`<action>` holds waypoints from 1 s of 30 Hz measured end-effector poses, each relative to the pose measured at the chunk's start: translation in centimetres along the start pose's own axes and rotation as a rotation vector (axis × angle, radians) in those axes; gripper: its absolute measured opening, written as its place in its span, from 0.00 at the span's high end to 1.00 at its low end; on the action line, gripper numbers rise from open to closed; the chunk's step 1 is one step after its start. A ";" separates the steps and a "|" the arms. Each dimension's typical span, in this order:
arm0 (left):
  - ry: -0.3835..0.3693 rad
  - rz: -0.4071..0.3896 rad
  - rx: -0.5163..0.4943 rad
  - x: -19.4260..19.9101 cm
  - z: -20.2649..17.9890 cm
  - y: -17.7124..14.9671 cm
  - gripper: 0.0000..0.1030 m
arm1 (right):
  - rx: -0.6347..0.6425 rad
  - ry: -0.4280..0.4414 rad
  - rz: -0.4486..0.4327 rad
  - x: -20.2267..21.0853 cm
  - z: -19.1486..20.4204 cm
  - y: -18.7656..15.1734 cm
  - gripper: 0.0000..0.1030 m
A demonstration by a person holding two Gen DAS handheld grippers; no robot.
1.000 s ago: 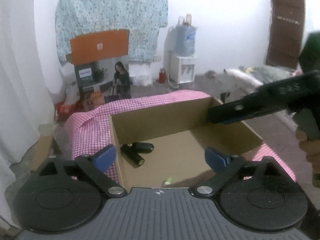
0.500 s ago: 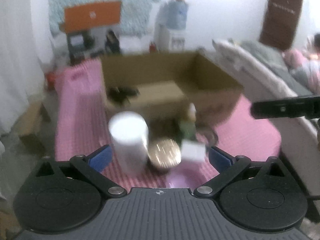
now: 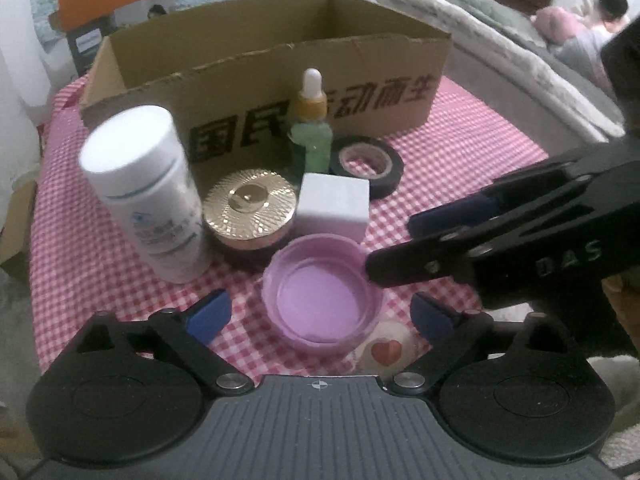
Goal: Organize rigid objects
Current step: 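Move the right gripper to the pink bottle cap and grasp its rim, then carry the pink cap with the right gripper over the box and lower it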
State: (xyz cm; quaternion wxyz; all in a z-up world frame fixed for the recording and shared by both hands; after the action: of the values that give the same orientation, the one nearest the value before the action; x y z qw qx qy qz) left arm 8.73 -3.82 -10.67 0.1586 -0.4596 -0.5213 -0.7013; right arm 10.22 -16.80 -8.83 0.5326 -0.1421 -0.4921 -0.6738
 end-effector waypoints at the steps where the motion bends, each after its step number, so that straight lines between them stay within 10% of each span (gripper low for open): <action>1: -0.001 0.003 -0.005 -0.1 -0.1 0.1 0.11 | 0.002 0.001 0.008 -0.2 0.1 -0.1 0.50; 6: 0.009 0.026 -0.018 -1.0 -0.1 -0.1 0.24 | -0.001 0.007 0.040 -1.6 0.1 -0.2 0.59; 30: 0.023 -0.055 -0.014 1.8 -0.5 0.7 0.29 | 0.015 0.016 0.037 -1.6 1.0 0.0 0.75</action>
State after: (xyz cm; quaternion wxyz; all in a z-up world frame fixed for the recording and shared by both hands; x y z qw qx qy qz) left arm 8.00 -4.09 -8.80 0.1421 -0.4380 -0.5269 -0.7144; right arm 10.53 -15.04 -9.52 0.5499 -0.1420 -0.4901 -0.6613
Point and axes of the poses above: each gripper's, at about its wrist camera, not at the fingertips, and x roughly against the way its jaws point, z to its left, y to its top, the point moved 8 cm from there along -x, roughly the way its jaws point, and after that the axes turned 8 degrees about -x, right-handed, at the moved point
